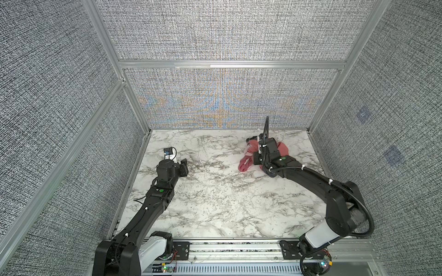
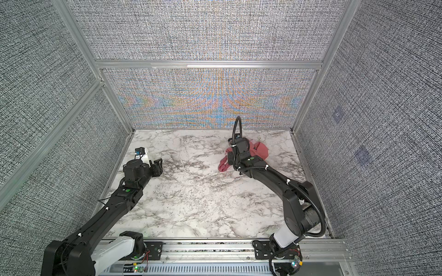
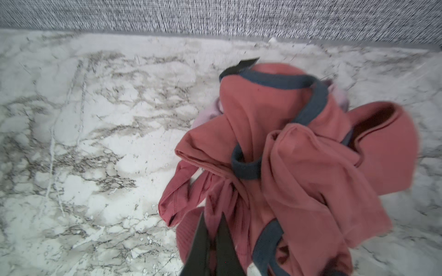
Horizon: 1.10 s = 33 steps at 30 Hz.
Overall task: Pick out a specific cloth from the pile
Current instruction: 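Reach the right gripper into the clothes pile and pinch the dark-pink shirt, then lift the dark-pink shirt high with the right gripper, pulling it free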
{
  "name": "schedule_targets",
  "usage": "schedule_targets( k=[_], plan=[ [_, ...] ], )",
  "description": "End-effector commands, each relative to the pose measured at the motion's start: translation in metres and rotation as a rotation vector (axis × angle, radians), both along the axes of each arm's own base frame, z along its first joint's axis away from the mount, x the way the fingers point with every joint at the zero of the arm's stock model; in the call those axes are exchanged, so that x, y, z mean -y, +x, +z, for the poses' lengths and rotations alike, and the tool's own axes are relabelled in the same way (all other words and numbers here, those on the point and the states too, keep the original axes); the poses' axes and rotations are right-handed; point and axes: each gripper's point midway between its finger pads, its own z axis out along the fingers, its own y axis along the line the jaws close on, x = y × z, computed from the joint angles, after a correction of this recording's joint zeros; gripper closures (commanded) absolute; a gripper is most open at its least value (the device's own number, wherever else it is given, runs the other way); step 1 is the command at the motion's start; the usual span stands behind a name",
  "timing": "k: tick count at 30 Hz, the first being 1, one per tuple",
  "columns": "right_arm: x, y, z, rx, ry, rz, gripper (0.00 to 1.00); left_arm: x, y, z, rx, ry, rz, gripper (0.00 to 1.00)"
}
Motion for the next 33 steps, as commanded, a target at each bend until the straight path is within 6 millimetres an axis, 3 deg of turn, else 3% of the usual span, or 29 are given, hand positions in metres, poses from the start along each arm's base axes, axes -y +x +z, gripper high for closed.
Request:
schedule_targets(
  k=[1, 6, 13, 24, 33],
  plan=[
    [0.014, 0.002, 0.036, 0.067, 0.011, -0.01, 1.0, 0.002, 0.005, 0.012, 0.036, -0.013, -0.003, 0.4],
    [0.033, 0.002, 0.09, 0.142, 0.077, -0.003, 1.0, 0.003, 0.006, 0.014, 0.042, -0.02, -0.006, 0.4],
    [0.042, -0.003, 0.152, 0.221, 0.113, 0.021, 1.0, 0.005, 0.007, 0.019, 0.05, -0.025, -0.015, 0.4],
    [0.027, -0.02, 0.255, 0.361, 0.254, 0.152, 1.0, 0.005, 0.004, 0.031, 0.07, -0.028, -0.017, 0.4],
    [0.009, -0.047, 0.339, 0.489, 0.352, 0.299, 1.0, 0.007, 0.001, 0.042, 0.093, -0.048, -0.032, 0.4]
  ],
)
